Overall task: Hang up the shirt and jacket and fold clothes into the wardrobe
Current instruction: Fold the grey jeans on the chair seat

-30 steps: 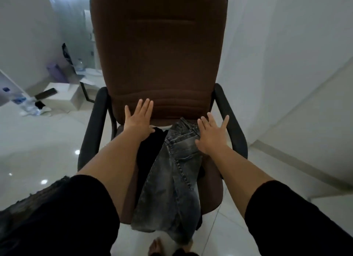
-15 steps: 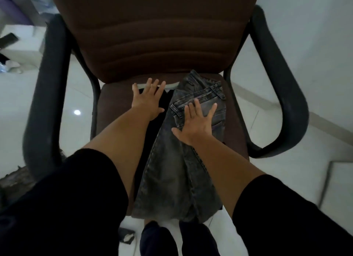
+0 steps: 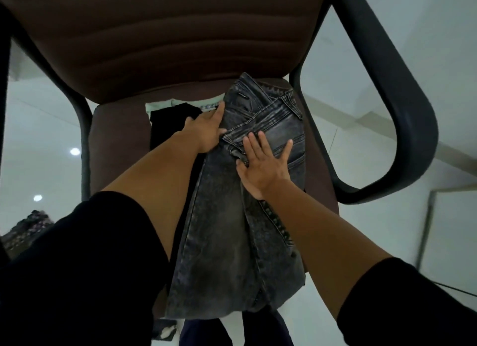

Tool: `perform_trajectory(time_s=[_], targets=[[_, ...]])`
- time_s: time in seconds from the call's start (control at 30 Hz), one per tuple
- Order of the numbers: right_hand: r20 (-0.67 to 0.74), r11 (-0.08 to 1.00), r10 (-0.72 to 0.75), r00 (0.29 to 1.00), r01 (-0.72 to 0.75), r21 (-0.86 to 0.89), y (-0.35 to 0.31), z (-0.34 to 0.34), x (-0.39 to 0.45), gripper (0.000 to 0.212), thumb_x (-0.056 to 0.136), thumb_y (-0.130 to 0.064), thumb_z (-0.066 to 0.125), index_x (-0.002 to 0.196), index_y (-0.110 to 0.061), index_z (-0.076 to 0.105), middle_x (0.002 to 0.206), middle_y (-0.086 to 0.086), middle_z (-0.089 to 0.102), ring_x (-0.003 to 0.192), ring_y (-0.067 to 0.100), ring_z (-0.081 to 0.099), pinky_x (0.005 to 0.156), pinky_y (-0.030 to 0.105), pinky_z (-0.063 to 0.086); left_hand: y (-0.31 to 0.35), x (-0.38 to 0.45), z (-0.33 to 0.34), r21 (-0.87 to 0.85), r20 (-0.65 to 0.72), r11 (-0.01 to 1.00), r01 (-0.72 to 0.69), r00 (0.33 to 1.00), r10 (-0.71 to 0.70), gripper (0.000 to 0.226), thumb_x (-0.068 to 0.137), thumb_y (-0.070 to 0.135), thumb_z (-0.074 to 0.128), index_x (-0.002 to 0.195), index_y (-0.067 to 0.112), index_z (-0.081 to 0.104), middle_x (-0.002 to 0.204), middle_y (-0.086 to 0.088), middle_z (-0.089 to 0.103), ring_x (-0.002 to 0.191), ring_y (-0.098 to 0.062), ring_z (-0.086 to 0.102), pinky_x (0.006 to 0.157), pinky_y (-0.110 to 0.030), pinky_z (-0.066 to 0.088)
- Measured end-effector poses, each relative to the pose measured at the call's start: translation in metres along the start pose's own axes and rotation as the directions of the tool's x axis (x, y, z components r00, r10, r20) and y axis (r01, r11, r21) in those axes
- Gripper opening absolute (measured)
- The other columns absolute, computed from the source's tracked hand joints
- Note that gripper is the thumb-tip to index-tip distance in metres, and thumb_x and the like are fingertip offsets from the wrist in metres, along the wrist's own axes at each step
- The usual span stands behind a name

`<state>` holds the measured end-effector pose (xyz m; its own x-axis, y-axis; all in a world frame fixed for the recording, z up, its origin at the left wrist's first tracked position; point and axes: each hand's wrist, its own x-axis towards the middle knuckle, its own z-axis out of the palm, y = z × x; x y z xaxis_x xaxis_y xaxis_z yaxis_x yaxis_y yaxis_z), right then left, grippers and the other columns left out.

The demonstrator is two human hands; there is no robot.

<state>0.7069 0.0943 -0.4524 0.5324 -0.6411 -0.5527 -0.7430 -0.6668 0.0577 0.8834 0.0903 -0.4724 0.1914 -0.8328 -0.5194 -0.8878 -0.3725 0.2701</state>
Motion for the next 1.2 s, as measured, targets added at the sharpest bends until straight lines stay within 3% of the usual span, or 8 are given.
perform_trajectory(time_s=[0.17, 0.3, 0.43, 0.57, 0.7, 0.87, 1.07, 1.2], targets=[[-0.038, 0.998, -0.009, 0.999, 0.012, 0.069, 0.006, -0.001, -0.007, 0.06, 0.099, -0.049, 0.002, 0.15, -0.02, -0.013, 0.157, -0.006, -0.02, 0.142, 0.013, -0.027, 0.104, 0.069, -0.017, 0.003, 0.013, -0.013, -0.473, -0.116, 0.881, 0.003, 0.991, -0.066, 0.062, 0.093, 0.04, 0.051, 0.148, 0.03, 0.023, 0.147, -0.007, 0.041, 0.134, -0.028, 0.038, 0.112, -0.042, 0.029], [-0.103, 0.985, 0.021, 0.994, -0.003, 0.171, 0.022, -0.01, -0.033, 0.058, 0.1, -0.047, 0.005, 0.151, -0.022, -0.006, 0.158, -0.01, -0.012, 0.142, 0.009, -0.024, 0.102, 0.064, -0.023, 0.021, 0.003, -0.034, -0.619, -0.222, 0.781, -0.084, 0.972, -0.071, 0.07, 0.081, 0.029, 0.072, 0.141, 0.033, 0.037, 0.14, -0.002, 0.049, 0.13, -0.021, 0.044, 0.11, -0.033, 0.034], [-0.136, 0.972, 0.116, 0.984, -0.084, 0.219, 0.047, -0.034, -0.075, 0.056, 0.1, -0.045, 0.004, 0.152, -0.024, 0.001, 0.159, -0.011, -0.005, 0.143, 0.009, -0.023, 0.104, 0.062, -0.023, 0.044, -0.029, -0.073, -0.622, -0.123, 0.774, -0.114, 0.991, 0.047, 0.082, 0.085, 0.007, 0.065, 0.146, 0.04, 0.021, 0.154, 0.001, 0.027, 0.129, -0.022, 0.041, 0.096, -0.026, 0.039], [-0.135, 0.963, 0.223, 0.965, -0.196, 0.184, 0.071, -0.068, -0.122, 0.055, 0.1, -0.044, 0.004, 0.152, -0.026, 0.005, 0.159, -0.014, -0.005, 0.143, 0.009, -0.023, 0.103, 0.064, -0.022, 0.06, -0.078, -0.118, -0.514, -0.026, 0.851, -0.108, 0.994, 0.11, 0.091, 0.089, -0.002, 0.054, 0.146, 0.047, 0.004, 0.158, 0.0, 0.013, 0.079, -0.013, 0.05, 0.074, -0.033, 0.046], [-0.162, 0.952, 0.278, 0.947, -0.248, 0.182, 0.073, -0.096, -0.179, 0.054, 0.1, -0.043, 0.006, 0.151, -0.026, 0.011, 0.159, -0.014, -0.003, 0.144, 0.01, -0.021, 0.104, 0.066, -0.018, 0.058, -0.141, -0.156, -0.439, -0.015, 0.89, -0.121, 0.992, 0.127, 0.093, 0.09, -0.002, 0.052, 0.144, 0.053, -0.002, 0.159, 0.003, 0.007, 0.069, -0.012, 0.044, 0.069, -0.044, 0.049], [-0.21, 0.934, 0.332, 0.919, -0.291, 0.207, 0.065, -0.141, -0.251, 0.049, 0.102, -0.032, 0.011, 0.144, -0.025, 0.036, 0.159, -0.012, -0.002, 0.145, 0.016, -0.02, 0.105, 0.072, -0.009, 0.055, -0.232, -0.187, -0.304, -0.19, 0.929, -0.211, 0.969, 0.158, 0.088, 0.09, 0.004, 0.053, 0.146, 0.048, 0.001, 0.157, -0.001, 0.02, 0.094, -0.026, 0.062, 0.067, -0.033, 0.046], [-0.428, 0.9, 0.402, 0.81, -0.261, 0.35, 0.074, -0.217, -0.34, 0.047, 0.1, -0.022, 0.013, 0.139, -0.024, 0.041, 0.158, -0.012, 0.014, 0.147, 0.019, -0.009, 0.102, 0.075, -0.006, 0.082, -0.341, -0.224, -0.27, -0.512, 0.907, -0.322, 0.846, 0.148, 0.085, 0.084, 0.006, 0.055, 0.147, 0.045, 0.014, 0.154, -0.002, 0.028, 0.132, -0.025, 0.042, 0.1, -0.03, 0.038], [-0.532, 0.814, 0.509, 0.677, -0.178, 0.552, 0.079, -0.276, -0.417, 0.051, 0.1, -0.029, 0.009, 0.145, -0.024, 0.032, 0.158, -0.012, 0.014, 0.147, 0.016, -0.009, 0.105, 0.071, -0.011, 0.116, -0.415, -0.254, -0.19, -0.667, 0.915, -0.356, 0.73, 0.146, 0.085, 0.075, 0.049, 0.065, 0.143, 0.048, 0.015, 0.154, -0.006, 0.028, 0.144, -0.022, 0.021, 0.114, -0.045, 0.024]])
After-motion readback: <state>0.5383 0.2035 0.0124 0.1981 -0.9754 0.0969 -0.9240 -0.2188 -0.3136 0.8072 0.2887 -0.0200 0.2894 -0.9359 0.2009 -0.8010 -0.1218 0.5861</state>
